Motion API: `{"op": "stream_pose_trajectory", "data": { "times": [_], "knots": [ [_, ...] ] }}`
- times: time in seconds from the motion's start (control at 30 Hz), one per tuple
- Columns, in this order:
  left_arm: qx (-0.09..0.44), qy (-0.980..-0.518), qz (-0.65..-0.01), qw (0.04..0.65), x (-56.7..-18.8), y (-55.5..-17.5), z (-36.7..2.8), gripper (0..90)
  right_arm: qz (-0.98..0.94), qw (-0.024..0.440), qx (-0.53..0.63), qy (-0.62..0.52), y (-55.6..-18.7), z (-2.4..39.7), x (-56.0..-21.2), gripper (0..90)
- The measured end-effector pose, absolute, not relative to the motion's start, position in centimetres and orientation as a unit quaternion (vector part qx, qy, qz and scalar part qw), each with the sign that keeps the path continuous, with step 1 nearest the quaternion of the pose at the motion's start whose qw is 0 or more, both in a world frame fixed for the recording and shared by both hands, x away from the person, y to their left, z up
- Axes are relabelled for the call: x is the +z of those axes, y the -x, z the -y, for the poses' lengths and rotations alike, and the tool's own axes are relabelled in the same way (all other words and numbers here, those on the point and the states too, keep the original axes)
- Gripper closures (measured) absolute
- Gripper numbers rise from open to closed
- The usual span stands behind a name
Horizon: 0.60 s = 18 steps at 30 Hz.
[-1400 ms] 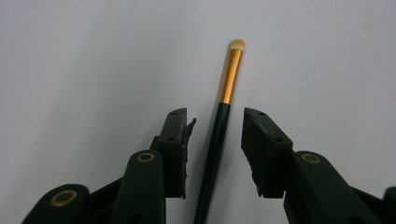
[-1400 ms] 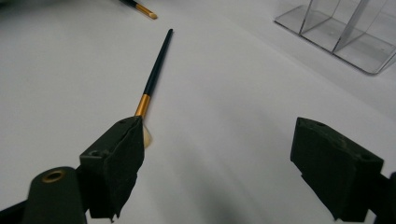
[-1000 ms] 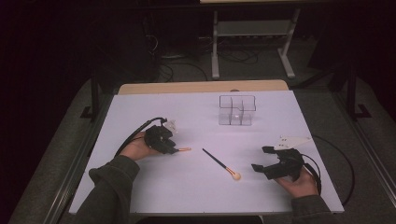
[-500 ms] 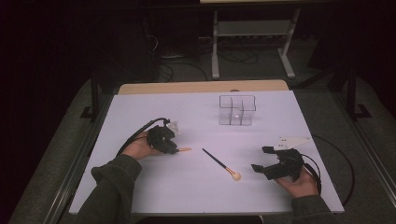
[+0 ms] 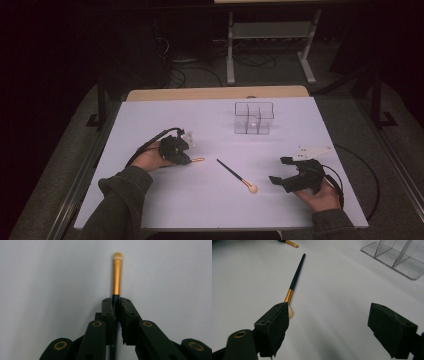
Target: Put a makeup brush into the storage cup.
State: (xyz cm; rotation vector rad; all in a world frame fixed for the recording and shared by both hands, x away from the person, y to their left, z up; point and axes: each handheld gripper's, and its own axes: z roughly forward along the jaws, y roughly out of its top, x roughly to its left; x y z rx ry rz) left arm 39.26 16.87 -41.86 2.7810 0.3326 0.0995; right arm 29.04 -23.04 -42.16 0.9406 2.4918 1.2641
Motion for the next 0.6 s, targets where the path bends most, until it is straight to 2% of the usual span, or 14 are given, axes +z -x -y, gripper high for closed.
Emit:
{"op": "stream_pose_trajectory", "data": {
  "times": [0.17, 0.6],
  "knots": [
    [0.044, -0.982, -0.108, 0.152, -41.79, -39.08, -16.36, 82.2, -0.842, 0.097, 0.428, -0.315, -29.04, 22.98, -42.18, 16.4],
    [0.025, -0.978, -0.133, 0.160, -41.75, -39.55, -16.69, 83.2, -0.842, 0.093, 0.426, -0.319, -29.07, 22.94, -42.22, 16.3]
  ]
}}
